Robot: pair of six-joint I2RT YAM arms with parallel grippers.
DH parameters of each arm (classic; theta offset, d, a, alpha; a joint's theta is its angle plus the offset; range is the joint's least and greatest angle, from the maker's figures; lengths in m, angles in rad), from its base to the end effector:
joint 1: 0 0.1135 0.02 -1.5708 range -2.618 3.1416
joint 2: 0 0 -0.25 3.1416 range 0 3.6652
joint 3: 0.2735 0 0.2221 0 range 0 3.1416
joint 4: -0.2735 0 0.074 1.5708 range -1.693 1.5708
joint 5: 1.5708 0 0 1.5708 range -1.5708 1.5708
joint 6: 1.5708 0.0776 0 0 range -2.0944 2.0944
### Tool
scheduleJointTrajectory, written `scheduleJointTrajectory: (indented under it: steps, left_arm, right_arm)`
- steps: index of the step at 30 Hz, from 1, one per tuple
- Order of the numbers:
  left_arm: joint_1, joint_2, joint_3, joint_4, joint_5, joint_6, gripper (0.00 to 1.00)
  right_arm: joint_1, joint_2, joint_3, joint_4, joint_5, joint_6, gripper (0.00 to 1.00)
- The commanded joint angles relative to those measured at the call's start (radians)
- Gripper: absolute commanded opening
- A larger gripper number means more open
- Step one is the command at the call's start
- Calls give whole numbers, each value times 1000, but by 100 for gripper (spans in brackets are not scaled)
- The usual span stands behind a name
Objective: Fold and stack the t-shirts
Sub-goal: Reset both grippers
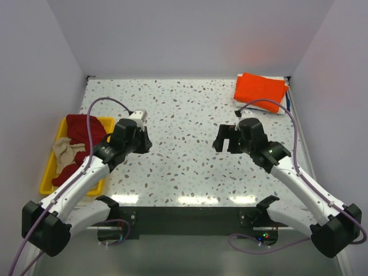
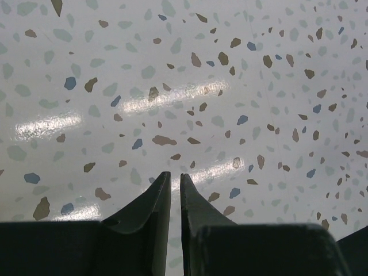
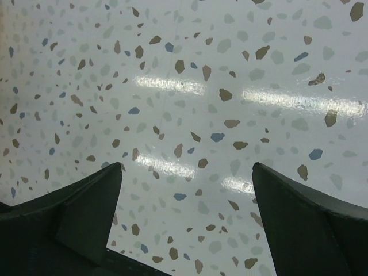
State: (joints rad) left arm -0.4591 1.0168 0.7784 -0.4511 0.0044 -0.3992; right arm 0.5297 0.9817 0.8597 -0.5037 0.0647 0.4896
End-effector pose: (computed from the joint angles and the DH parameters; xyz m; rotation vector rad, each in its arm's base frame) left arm 0.2037 -0.1011 0.2375 0.0713 2.3009 -0.4563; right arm 0.1953 0.1085 0.2662 -0.0078 2.2400 0.4953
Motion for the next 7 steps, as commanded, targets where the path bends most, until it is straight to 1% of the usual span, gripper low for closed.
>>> scheduleJointTrajectory:
  steps: [1, 3, 7]
  left_arm:
    - [-12, -6, 13, 6, -32, 25, 16]
    - [-22, -12, 7, 9, -43, 28, 17]
    - [-24, -3, 10, 5, -46, 26, 17]
  right_arm:
    - [-2, 43, 35, -44, 4, 15, 99]
    - [-2, 76, 12, 31, -23, 20, 99]
    - [-2, 112, 19, 45, -6, 27, 99]
